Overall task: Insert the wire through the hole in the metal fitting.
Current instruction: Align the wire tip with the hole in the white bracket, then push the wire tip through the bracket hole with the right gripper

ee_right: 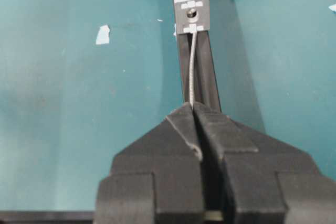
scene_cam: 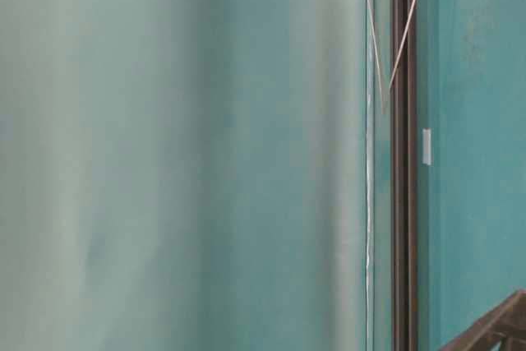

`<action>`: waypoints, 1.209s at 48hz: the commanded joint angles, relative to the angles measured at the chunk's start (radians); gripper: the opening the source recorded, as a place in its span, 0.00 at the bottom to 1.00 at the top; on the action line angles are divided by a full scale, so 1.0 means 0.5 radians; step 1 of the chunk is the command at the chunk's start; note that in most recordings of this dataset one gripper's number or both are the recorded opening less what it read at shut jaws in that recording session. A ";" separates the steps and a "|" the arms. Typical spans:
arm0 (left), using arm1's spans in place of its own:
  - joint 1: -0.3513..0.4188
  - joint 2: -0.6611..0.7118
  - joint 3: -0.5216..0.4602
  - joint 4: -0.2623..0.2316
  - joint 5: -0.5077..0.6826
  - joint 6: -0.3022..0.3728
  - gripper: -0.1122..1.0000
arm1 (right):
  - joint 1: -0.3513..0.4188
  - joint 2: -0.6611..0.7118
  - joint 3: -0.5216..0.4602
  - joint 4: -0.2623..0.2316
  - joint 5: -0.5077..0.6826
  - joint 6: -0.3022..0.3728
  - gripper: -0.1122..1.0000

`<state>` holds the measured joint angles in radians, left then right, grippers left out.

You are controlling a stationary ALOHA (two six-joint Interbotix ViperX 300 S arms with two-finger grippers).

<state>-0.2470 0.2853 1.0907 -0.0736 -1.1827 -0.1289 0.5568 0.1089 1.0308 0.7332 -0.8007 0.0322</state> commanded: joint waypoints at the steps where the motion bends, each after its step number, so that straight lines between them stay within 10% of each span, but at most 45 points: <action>1: -0.006 -0.049 -0.015 0.000 -0.006 0.000 0.80 | -0.015 -0.040 -0.031 -0.025 -0.006 -0.006 0.10; 58: -0.012 -0.055 -0.040 0.003 0.031 0.003 0.80 | -0.126 0.021 -0.144 -0.153 0.046 -0.006 0.10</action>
<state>-0.2500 0.2838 1.0830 -0.0736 -1.1658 -0.1289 0.5016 0.1227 0.9802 0.6657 -0.7731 0.0291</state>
